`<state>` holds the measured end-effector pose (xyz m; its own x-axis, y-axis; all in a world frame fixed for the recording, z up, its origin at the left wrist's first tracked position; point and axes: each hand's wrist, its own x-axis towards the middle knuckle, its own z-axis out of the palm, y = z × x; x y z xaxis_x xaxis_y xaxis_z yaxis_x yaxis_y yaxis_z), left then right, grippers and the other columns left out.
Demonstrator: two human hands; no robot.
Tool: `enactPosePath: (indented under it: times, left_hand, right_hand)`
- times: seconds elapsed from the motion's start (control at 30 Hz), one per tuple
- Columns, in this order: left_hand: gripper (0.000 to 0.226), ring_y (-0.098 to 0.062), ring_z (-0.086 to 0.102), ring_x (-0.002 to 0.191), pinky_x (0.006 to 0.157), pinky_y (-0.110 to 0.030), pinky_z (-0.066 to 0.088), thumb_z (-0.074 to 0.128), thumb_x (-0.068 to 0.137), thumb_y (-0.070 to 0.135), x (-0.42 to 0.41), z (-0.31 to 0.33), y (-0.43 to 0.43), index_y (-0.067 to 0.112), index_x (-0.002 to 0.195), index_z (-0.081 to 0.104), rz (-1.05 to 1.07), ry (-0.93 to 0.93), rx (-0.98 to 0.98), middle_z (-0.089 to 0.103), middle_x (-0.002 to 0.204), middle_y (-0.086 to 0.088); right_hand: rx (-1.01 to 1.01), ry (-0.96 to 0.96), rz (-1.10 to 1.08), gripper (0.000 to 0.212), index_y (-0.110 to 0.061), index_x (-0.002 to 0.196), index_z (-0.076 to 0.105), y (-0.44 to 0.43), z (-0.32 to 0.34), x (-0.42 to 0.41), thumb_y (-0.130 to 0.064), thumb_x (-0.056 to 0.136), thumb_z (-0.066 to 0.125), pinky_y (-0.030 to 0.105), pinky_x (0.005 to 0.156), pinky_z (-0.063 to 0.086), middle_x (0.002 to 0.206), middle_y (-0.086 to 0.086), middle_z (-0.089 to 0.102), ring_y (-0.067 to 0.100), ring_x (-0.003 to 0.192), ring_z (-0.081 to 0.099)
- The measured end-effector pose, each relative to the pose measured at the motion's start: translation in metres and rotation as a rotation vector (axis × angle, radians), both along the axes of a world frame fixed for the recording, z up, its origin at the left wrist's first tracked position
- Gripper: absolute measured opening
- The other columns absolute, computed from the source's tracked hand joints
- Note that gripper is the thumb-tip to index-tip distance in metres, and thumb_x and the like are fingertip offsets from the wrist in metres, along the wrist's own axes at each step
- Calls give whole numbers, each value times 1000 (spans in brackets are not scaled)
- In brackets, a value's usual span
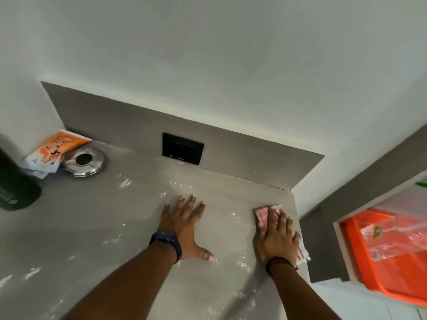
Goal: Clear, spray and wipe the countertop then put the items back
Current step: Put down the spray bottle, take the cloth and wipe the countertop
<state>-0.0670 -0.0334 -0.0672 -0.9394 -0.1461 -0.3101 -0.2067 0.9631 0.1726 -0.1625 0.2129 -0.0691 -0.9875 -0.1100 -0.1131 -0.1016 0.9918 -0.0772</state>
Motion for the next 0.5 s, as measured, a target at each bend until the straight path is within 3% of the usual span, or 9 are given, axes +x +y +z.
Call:
enactPosePath:
  times: [0.23,0.5]
  left_hand:
    - [153,-26,-28,143,113,-61,-12,36,23,107,-9,-12,2,38,146,-23,48,-45,11,-28,157,4]
    - [154,-25,-27,143,109,-63,-19,33,19,108,-9,-20,3,39,146,-20,72,1,7,-25,159,5]
  right_hand:
    - [-20,-5,-33,59,-31,153,2,-31,-3,-53,-51,98,10,49,118,7,163,3,2,25,148,3]
    - [-29,7,214,59,-32,153,7,-98,-5,-54,-45,97,21,49,118,6,162,5,5,26,148,6]
